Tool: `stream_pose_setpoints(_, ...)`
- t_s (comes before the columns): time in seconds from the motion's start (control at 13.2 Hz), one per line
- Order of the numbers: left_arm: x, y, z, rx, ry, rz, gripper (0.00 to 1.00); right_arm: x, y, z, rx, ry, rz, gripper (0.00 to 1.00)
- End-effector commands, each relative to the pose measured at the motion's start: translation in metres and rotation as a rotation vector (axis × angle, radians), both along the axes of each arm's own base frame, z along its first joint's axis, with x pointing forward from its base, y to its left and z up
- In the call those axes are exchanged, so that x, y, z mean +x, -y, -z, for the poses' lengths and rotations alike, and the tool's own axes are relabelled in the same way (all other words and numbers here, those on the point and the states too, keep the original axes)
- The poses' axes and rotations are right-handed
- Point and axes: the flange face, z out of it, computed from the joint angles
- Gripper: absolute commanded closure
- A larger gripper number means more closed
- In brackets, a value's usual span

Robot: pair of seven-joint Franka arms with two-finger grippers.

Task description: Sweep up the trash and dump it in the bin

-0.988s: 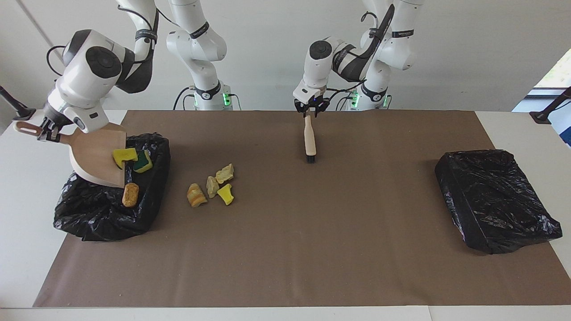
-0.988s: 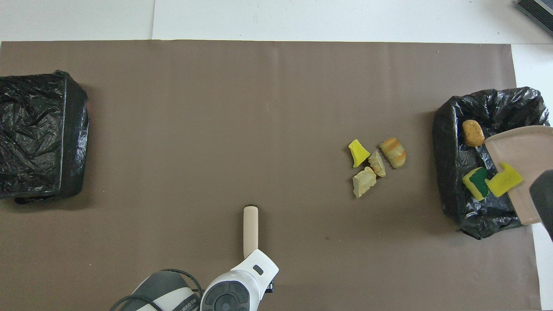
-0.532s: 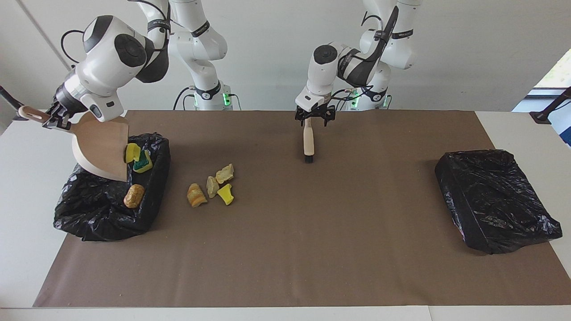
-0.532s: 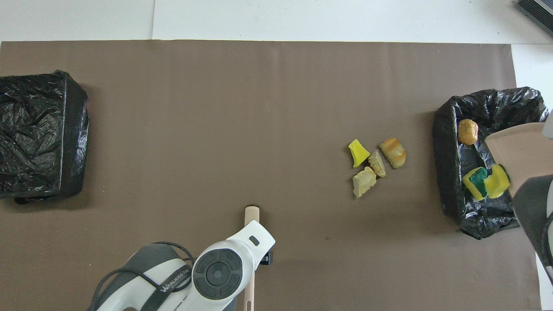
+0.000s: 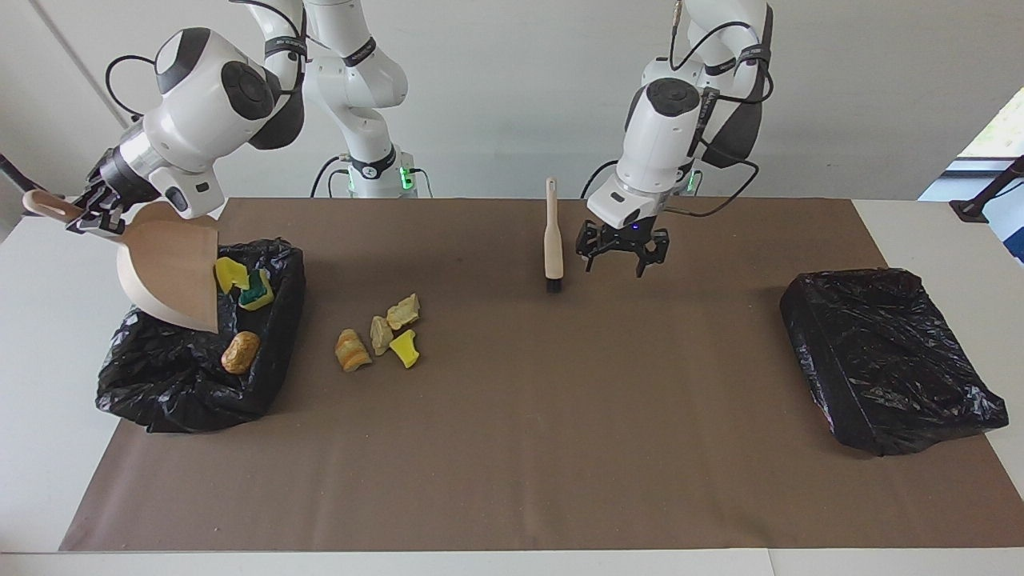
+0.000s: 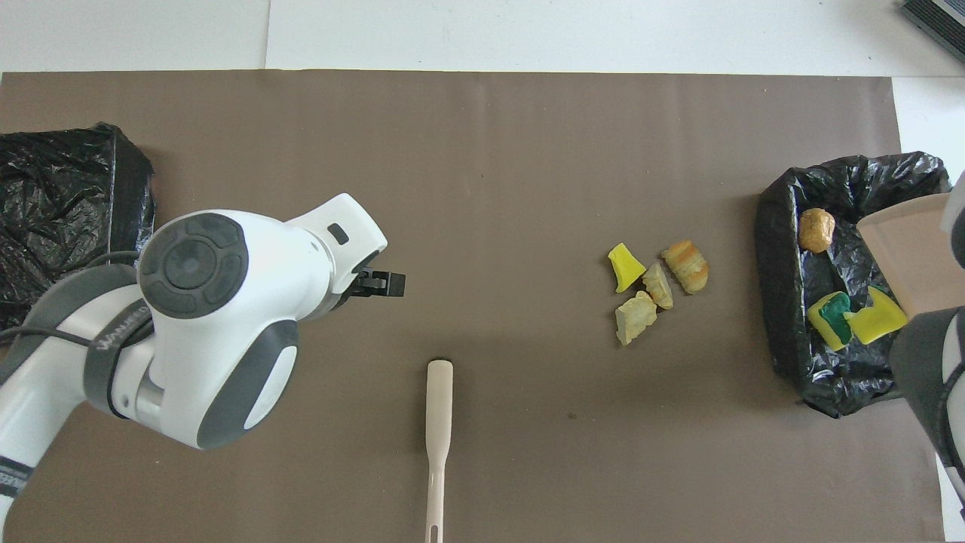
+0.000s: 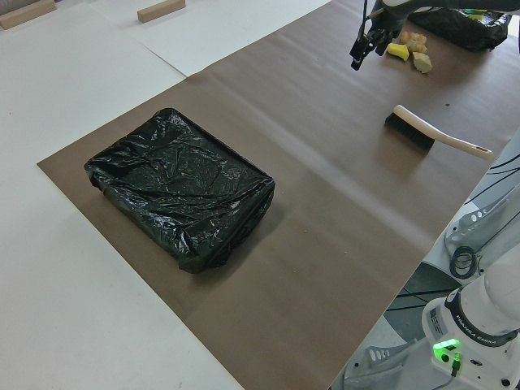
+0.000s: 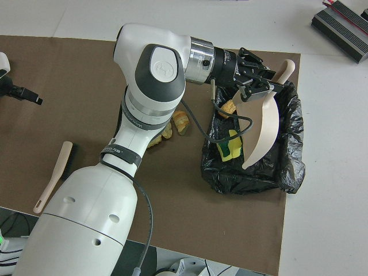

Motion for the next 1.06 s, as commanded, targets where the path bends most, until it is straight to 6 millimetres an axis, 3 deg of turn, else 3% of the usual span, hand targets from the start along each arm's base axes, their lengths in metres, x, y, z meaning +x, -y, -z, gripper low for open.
stream_pose_setpoints(0.0, 0.031, -0.022, -0.047, 0.026, 0.006, 0.029, 0.00, 0.010, -0.011, -0.017, -0.046, 0.040, -0.026, 1.00)
stream_pose_setpoints(0.23, 0.039, -0.060, -0.100, 0.036, 0.020, 0.058, 0.00, 0.011, -0.019, -0.031, 0.004, 0.092, -0.008, 1.00)
stream_pose_setpoints(0.3, 0.040, -0.083, -0.116, 0.040, 0.023, 0.048, 0.00, 0.009, -0.021, -0.033, 0.090, 0.147, 0.036, 1.00)
stream_pose_setpoints(0.61, 0.018, -0.150, -0.163, 0.066, 0.012, 0.086, 0.00, 0.001, -0.024, -0.009, 0.396, 0.276, 0.253, 1.00)
stream_pose_setpoints(0.68, 0.018, -0.166, -0.165, 0.069, 0.005, 0.074, 0.00, 0.000, -0.025, -0.004, 0.470, 0.290, 0.298, 1.00)
stream_pose_setpoints(0.91, 0.023, -0.186, -0.168, 0.067, -0.003, 0.040, 0.00, -0.004, -0.046, 0.018, 0.641, 0.349, 0.460, 1.00)
stream_pose_setpoints(0.99, 0.026, -0.208, -0.170, 0.063, -0.015, 0.004, 0.00, -0.004, -0.060, 0.025, 0.681, 0.394, 0.529, 1.00)
